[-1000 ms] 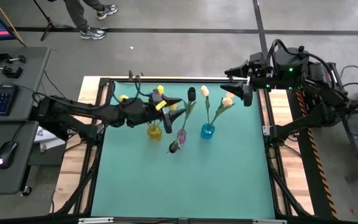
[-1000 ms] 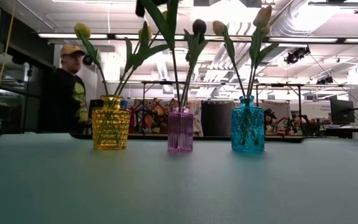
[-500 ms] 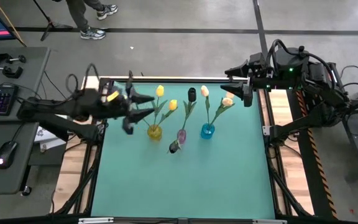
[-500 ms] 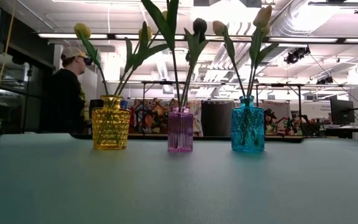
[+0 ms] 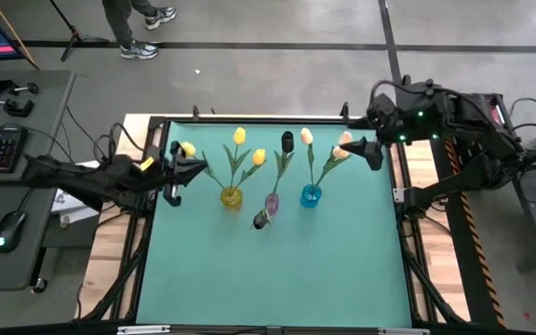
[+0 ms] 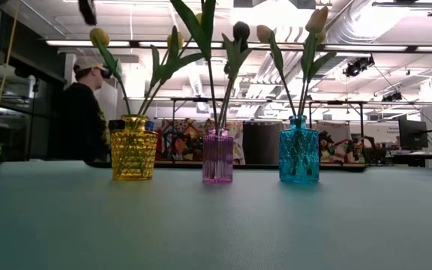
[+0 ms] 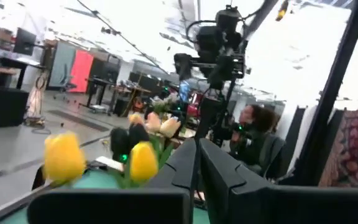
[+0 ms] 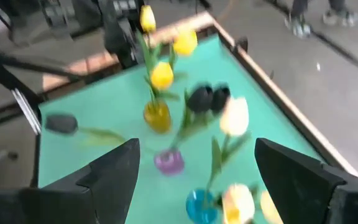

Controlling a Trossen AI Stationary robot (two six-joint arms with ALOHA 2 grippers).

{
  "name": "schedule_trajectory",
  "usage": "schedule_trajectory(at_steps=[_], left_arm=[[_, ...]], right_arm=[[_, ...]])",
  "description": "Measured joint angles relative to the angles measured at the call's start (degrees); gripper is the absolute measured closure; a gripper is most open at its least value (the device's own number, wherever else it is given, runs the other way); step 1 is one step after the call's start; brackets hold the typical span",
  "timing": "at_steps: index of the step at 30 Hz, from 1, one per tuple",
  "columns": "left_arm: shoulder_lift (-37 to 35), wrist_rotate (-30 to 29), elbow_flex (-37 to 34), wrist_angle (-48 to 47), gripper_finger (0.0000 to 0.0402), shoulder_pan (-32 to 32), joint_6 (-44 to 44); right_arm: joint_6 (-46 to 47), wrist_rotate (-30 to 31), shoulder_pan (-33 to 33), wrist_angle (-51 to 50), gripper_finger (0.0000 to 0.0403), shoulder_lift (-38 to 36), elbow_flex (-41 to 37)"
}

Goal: Sort flowers into vase by color
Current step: Return to Home Position

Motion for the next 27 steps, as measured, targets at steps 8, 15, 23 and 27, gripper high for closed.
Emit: schedule_trajectory(at_steps=[8, 15, 23, 27], left_arm=[[-10.9, -2.9, -9.8, 1.4, 0.0401, 0.0, -3.4], [-20.1, -3.8, -15.8, 1.1, 0.0401, 0.0, -5.9], [-26.0, -5.0, -22.5, 1.1, 0.0401, 0.0, -9.3], [-26.5, -6.9, -23.5, -4.5, 0.0401, 0.0, -13.6]], right_arm=[[4.2, 0.3, 2.4, -3.4, 0.0172, -6.7, -7.3], [15.4, 1.1, 6.8, 1.7, 0.0292, -21.9, -26.6], [20.7, 2.0, 8.8, 18.3, 0.0396, -37.7, -48.2], [21.7, 1.5, 8.7, 24.1, 0.0389, -41.6, -54.8]])
